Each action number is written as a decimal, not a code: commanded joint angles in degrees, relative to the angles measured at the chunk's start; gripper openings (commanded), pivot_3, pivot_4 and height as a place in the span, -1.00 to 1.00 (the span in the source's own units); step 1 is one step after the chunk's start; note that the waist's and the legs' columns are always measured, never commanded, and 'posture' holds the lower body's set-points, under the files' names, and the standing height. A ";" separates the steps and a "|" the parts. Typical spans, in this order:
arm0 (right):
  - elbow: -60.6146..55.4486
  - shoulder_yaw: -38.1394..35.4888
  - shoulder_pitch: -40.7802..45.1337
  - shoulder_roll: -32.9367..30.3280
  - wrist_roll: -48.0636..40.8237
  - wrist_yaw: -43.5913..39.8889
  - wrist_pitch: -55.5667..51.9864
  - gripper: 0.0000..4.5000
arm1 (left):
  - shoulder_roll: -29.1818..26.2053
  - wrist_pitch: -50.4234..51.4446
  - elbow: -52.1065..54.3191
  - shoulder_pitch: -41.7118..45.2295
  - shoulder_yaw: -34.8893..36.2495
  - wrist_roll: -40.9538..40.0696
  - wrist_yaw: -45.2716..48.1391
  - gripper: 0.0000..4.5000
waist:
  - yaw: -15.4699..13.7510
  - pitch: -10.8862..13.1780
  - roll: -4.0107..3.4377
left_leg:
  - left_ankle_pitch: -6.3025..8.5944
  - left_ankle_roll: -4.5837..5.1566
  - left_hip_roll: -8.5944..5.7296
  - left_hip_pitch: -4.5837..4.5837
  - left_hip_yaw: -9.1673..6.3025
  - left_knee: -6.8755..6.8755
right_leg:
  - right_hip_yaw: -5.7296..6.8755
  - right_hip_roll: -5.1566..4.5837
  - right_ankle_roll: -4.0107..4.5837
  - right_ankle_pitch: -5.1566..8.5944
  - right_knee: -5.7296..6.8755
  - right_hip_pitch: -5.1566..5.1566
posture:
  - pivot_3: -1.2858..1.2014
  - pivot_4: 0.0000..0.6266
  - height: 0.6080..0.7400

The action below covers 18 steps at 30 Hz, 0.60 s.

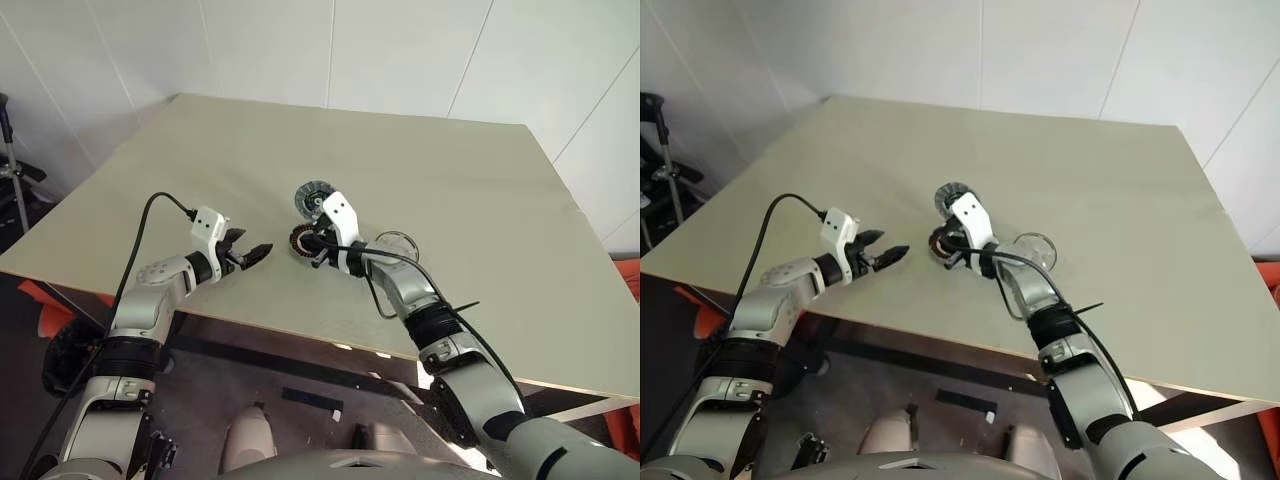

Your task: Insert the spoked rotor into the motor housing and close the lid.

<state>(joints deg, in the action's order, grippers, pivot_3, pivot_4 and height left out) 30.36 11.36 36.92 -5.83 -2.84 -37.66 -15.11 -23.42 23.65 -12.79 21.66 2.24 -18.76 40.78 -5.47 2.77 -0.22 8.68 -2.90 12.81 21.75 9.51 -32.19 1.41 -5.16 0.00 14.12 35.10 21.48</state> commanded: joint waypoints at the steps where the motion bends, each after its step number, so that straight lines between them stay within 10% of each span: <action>1: 0.14 -1.20 1.92 -0.36 -0.32 0.06 1.90 -0.99 | -0.33 -0.40 2.15 0.28 0.67 -0.10 -0.09 0.99 | 0.00 0.00 0.00 | 0.00 0.00 0.00 0.00 0.00 0.00 | 0.00 0.00 0.00 0.00 0.00 0.00 | 0.03 -1.00 1.00; 18: -8.54 -0.65 0.05 0.10 -2.06 -2.33 -0.97 -0.99 | 0.03 -0.65 1.69 0.43 0.17 0.24 -0.13 0.99 | 0.00 0.01 -0.01 | 0.01 0.01 0.01 0.01 0.00 0.01 | 0.00 0.01 0.00 0.00 0.00 0.03 | 0.03 -1.00 1.00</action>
<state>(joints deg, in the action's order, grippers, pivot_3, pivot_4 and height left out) 25.89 10.35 37.14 -6.18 -3.32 -39.25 -15.41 -23.25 23.66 -12.64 21.66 2.05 -18.67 40.78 -5.47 2.78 -0.23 8.69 -2.88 12.82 21.75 9.51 -32.18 1.41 -5.15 0.00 14.12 35.09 21.51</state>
